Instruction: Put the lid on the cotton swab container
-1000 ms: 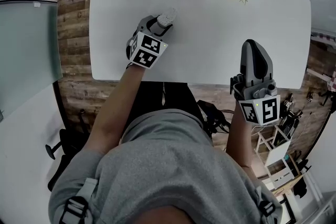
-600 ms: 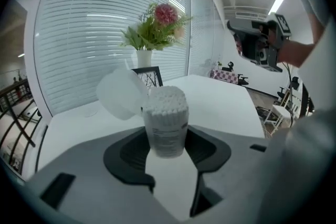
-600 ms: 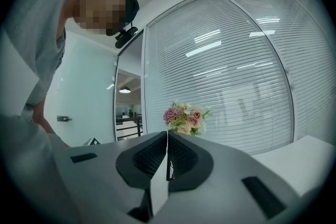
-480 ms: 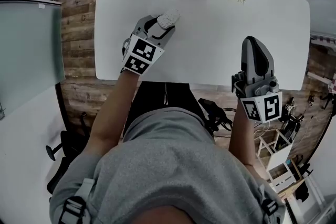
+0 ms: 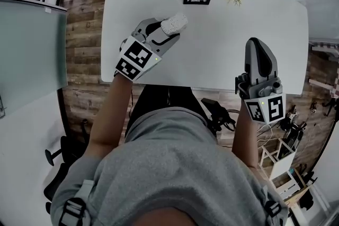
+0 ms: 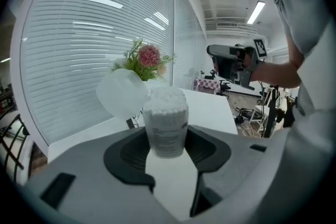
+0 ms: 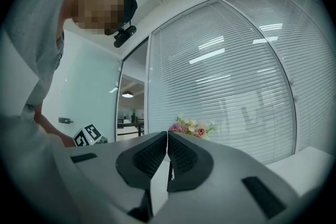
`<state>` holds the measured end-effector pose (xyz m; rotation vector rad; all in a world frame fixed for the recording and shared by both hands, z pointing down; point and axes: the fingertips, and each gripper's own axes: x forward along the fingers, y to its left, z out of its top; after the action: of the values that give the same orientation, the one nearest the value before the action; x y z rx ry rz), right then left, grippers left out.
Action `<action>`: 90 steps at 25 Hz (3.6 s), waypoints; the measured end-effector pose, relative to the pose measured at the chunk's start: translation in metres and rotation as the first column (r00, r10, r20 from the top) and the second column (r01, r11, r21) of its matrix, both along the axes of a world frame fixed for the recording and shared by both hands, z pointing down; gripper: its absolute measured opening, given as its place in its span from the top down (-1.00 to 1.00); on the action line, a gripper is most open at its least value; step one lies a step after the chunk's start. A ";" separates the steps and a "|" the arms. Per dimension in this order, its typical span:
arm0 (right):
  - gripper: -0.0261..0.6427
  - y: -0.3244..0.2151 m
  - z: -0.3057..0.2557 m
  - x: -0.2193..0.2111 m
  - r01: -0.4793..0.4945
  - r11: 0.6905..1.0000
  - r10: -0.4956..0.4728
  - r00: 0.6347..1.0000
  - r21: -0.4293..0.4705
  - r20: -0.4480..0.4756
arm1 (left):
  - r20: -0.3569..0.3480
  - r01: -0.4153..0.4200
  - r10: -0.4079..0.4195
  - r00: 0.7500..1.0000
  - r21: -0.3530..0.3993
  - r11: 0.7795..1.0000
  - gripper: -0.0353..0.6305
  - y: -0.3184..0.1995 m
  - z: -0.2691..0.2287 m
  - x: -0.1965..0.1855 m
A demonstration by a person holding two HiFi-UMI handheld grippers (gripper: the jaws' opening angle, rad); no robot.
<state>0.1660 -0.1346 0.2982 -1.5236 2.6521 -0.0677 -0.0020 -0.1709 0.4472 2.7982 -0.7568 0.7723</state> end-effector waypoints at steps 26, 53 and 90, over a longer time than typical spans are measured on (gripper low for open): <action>0.84 0.012 -0.033 -0.032 0.143 0.984 -0.132 0.985 -0.107 0.109 | 0.066 -0.423 0.418 0.906 0.078 0.903 0.28 0.075 -0.092 0.025; 0.58 0.004 -0.045 -0.062 0.468 0.874 -0.313 0.746 -0.129 0.588 | 0.184 -0.570 0.545 0.818 0.131 0.811 0.28 0.112 -0.100 0.042; 0.44 0.033 -0.029 -0.099 0.651 0.734 -0.461 0.687 -0.193 0.561 | 0.113 -0.510 0.500 0.859 0.102 0.854 0.29 0.100 -0.095 0.035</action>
<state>0.0675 -0.1013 0.2688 -0.5217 2.6396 -0.9259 0.0333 -0.0705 0.3525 3.1408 -0.0566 0.9464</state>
